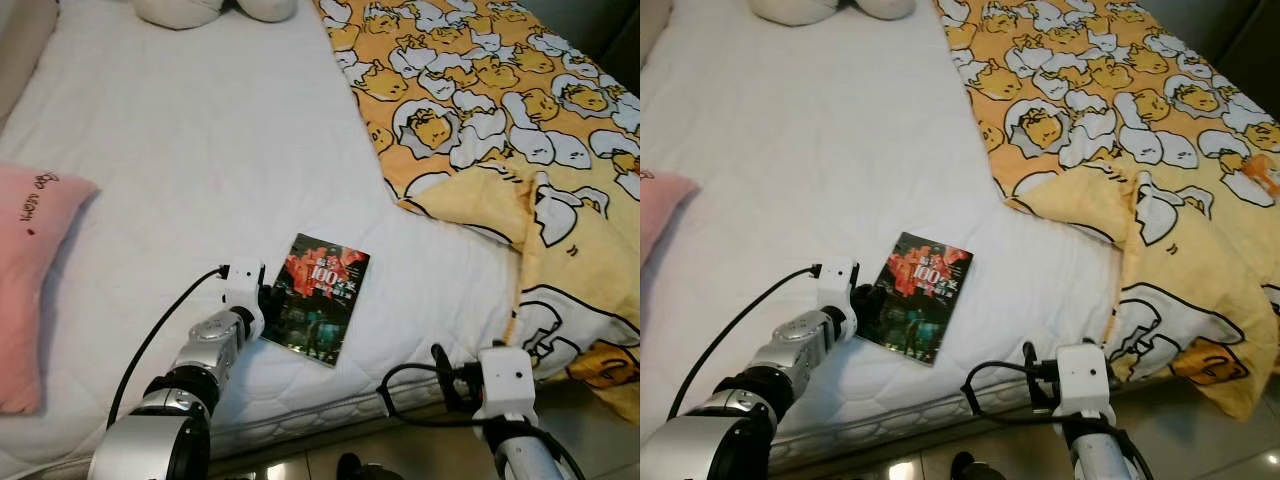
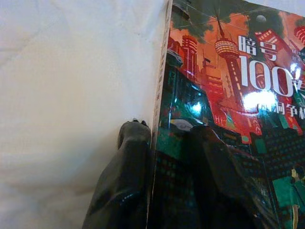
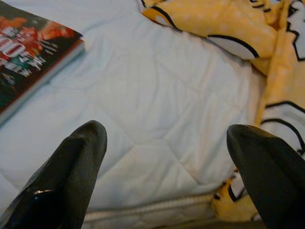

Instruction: Clean up the room

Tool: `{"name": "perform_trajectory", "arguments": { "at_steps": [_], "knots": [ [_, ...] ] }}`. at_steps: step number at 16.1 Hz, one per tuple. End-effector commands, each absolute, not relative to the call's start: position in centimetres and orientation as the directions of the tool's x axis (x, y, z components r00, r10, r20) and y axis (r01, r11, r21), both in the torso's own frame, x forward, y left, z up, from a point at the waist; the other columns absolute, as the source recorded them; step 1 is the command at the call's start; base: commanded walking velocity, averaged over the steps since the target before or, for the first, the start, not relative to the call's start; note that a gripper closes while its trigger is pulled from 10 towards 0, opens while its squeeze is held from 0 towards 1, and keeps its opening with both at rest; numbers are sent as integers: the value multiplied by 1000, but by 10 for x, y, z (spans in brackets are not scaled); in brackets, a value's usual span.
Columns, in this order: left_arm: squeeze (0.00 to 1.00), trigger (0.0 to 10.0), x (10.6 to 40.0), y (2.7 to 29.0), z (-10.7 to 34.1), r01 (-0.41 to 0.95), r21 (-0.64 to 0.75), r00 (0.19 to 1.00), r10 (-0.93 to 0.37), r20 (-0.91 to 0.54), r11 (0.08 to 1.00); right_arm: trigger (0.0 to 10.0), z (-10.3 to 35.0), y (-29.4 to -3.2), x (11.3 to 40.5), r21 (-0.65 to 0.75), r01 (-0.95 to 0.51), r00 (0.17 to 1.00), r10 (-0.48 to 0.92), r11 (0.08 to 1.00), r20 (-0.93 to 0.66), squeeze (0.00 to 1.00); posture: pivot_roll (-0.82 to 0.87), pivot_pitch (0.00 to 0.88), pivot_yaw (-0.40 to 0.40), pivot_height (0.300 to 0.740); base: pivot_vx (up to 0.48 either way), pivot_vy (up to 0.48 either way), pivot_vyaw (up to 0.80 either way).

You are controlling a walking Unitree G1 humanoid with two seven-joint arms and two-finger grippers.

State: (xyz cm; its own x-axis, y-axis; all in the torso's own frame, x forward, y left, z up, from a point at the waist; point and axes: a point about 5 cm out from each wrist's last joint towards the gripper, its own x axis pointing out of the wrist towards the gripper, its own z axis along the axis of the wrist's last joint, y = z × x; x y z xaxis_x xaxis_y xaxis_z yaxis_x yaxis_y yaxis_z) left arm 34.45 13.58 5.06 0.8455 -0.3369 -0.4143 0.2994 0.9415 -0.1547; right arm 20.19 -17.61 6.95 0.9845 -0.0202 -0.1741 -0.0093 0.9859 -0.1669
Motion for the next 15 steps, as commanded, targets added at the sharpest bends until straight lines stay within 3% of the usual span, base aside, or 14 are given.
{"name": "perform_trajectory", "arguments": {
  "at_steps": [1, 5, 9, 12, 15],
  "knots": [
    [0, 0, 316, 123, 14, 298, -264, 736, -397, -549, 917, 10000, 64, -182, 201, -176, 10, 980, -44, 984, -193, 0, -57, 165, -44, 740, 0, 0, 0],
    [0, 0, 326, 124, 27, 287, -320, 767, -417, -488, 903, 10000, 63, -180, 211, -169, 21, 984, -51, 985, -172, 0, -34, 155, -35, 740, 0, 0, 0],
    [0, 0, 350, 127, 60, 269, -418, 853, -416, -315, 868, 10000, 63, -178, 226, -162, 25, 988, -49, 986, -144, 0, 0, 122, -14, 740, 0, 0, 0],
    [0, 0, 361, 134, 79, 252, -341, 913, -340, -228, 906, 10000, 61, -179, 237, -190, 33, 986, -63, 981, -153, 0, 3, 103, -2, 740, 0, 0, 0],
    [0, 0, 361, 134, 79, 252, -341, 913, -340, -228, 906, 10000, 61, -179, 237, -190, 33, 986, -63, 981, -153, 0, 3, 103, -2, 740, 0, 0, 0]
  ]
}}
